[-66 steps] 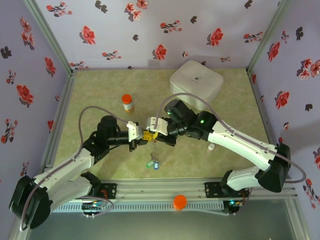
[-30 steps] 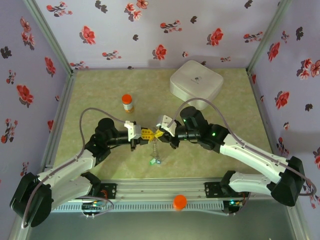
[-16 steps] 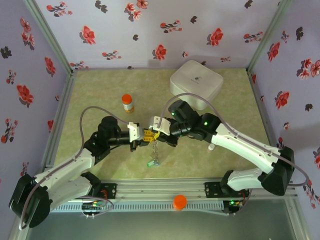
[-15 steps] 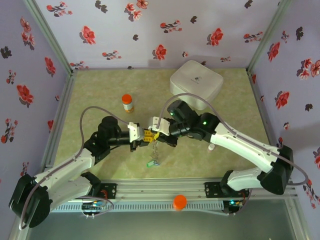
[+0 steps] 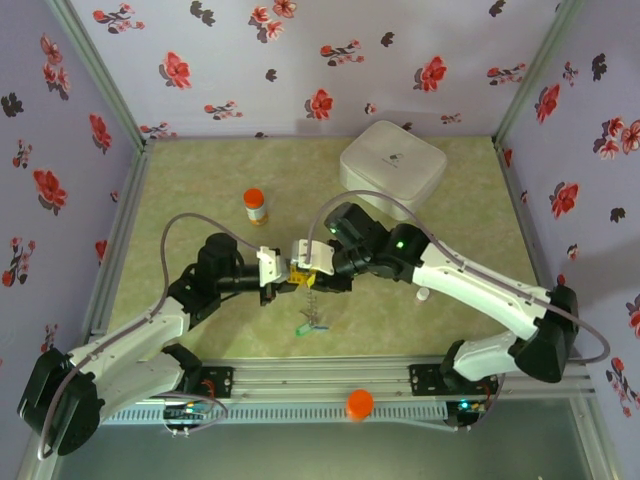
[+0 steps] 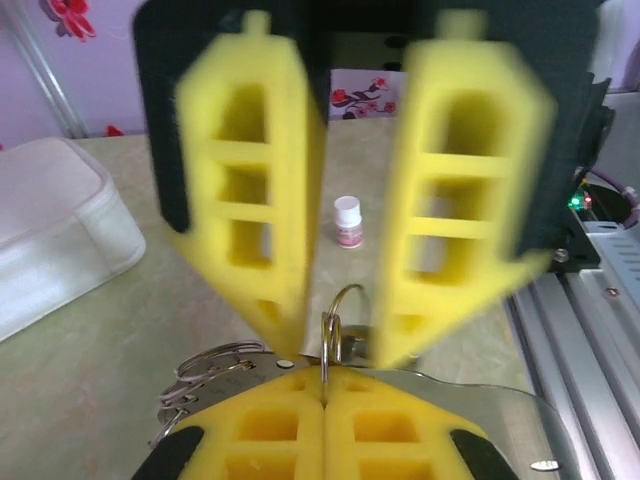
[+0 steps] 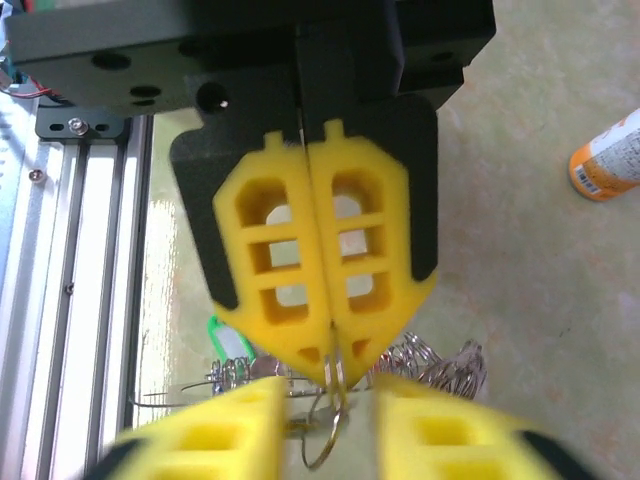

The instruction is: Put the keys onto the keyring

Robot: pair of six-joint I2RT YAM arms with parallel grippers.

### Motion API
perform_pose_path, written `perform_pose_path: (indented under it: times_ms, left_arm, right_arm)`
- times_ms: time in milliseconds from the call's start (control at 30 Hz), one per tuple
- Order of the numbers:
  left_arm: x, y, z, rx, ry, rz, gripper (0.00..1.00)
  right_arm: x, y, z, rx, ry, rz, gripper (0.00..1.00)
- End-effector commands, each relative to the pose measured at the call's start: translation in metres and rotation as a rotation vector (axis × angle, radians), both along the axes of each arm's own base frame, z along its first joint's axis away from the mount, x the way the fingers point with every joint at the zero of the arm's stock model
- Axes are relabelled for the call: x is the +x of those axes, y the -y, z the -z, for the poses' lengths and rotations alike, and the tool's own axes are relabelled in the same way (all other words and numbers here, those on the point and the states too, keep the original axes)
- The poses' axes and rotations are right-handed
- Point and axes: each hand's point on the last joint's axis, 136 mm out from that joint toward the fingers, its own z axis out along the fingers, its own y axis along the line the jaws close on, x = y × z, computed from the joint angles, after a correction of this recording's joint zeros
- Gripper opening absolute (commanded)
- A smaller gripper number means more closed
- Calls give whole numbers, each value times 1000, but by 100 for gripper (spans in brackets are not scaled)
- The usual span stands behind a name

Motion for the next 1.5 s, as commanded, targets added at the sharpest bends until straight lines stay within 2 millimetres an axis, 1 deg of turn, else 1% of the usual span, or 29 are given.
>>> perform_pose_path:
  times_ms: [0,33,100,167,233,367,467,567,667,800,1000,1200,1467]
  left_arm:
    - [2,3,-20,-89,66,-7,0]
    - [2,3,-20,-96,67,-8,0]
    - [3,3,-20,-99,68,-9,0]
    - [3,3,-19,-97,66,-11,0]
    - [3,3,-17,-93,58,-11,0]
    - [5,4,-14,-91,48,-16,0]
    - [6,4,-15,-92,47,-17,0]
    - [6,4,-15,-93,47,-17,0]
    - [6,4,-14,-91,45,-20,0]
    - [5,3,-13,-87,43,-19,0]
    - [5,3,-12,-82,43,-18,0]
    - [5,3,-13,-84,47,-18,0]
    - [4,3,-14,-87,52,-16,0]
  right_arm:
    - [11,2,-33,186,20,115,48]
    - [13,3,-39,231,7,149,49]
    - [16,6,-44,283,-16,214,50]
    - [24,10,-49,340,-74,335,50]
    - [22,12,-51,385,-131,387,48]
    - [18,15,-49,446,-238,467,44]
    - [14,13,-43,436,-322,503,42]
    - [6,8,-39,407,-399,499,42]
    - [1,7,-30,345,-448,519,42]
    - [-2,7,-22,293,-480,533,38]
    - [-2,7,-26,315,-477,527,29]
    - [-1,6,-23,306,-475,531,26]
    - [0,6,-23,313,-469,531,14]
